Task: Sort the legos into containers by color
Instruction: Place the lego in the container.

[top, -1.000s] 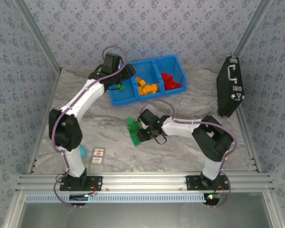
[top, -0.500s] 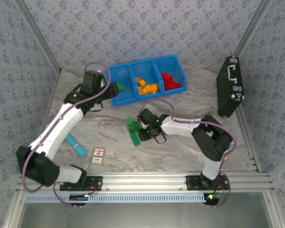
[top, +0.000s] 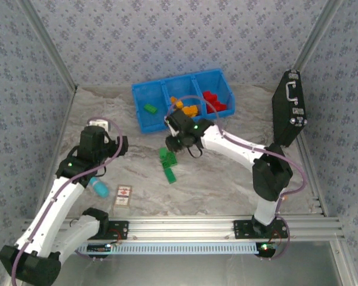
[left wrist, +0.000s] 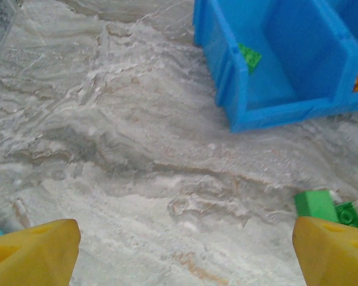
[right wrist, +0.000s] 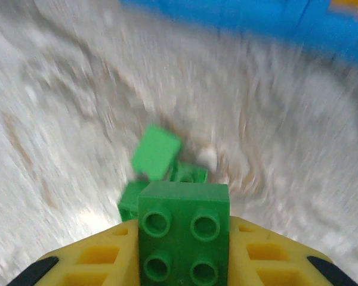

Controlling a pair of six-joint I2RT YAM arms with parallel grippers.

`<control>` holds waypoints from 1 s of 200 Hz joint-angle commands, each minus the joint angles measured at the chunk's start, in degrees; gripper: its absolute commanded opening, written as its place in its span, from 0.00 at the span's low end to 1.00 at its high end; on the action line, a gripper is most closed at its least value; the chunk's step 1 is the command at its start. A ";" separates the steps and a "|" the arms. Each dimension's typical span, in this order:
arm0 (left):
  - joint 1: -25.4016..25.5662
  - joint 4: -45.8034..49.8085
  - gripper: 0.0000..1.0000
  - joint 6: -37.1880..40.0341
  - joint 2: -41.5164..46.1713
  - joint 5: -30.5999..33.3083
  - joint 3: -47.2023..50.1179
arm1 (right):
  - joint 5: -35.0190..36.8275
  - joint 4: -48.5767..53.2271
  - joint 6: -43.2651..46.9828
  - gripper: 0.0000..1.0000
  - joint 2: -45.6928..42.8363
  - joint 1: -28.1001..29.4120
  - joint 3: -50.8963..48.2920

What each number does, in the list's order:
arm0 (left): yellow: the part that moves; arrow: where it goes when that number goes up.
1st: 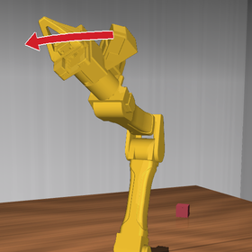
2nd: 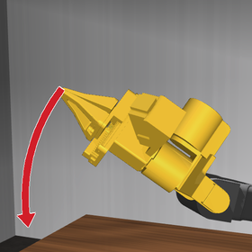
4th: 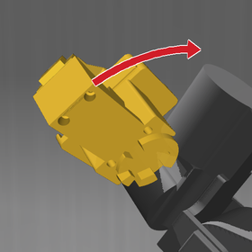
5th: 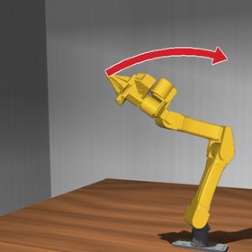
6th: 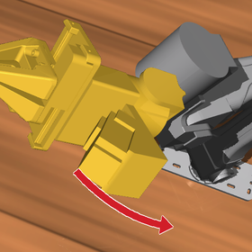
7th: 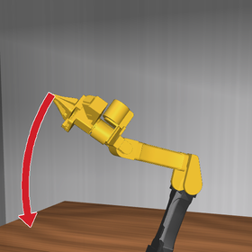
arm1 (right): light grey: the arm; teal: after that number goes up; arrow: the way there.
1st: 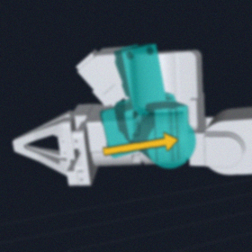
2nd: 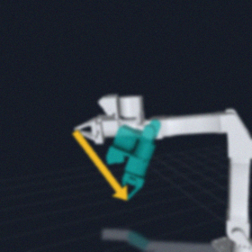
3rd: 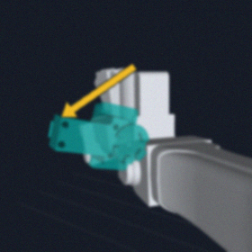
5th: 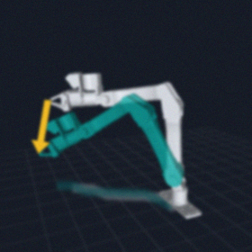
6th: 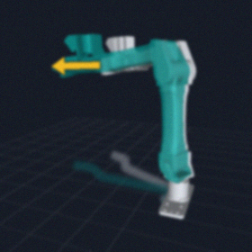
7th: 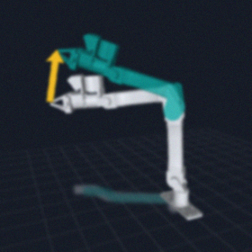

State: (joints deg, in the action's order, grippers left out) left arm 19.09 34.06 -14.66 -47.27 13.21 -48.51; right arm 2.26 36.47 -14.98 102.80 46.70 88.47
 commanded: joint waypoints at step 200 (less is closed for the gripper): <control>-0.90 -6.57 1.00 8.34 10.37 2.83 9.93 | 2.70 0.99 6.66 0.33 38.83 -7.48 57.56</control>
State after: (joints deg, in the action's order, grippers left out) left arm 18.61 29.32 -6.87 -36.86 14.87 -38.76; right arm 7.73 40.27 -8.10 138.74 39.70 142.21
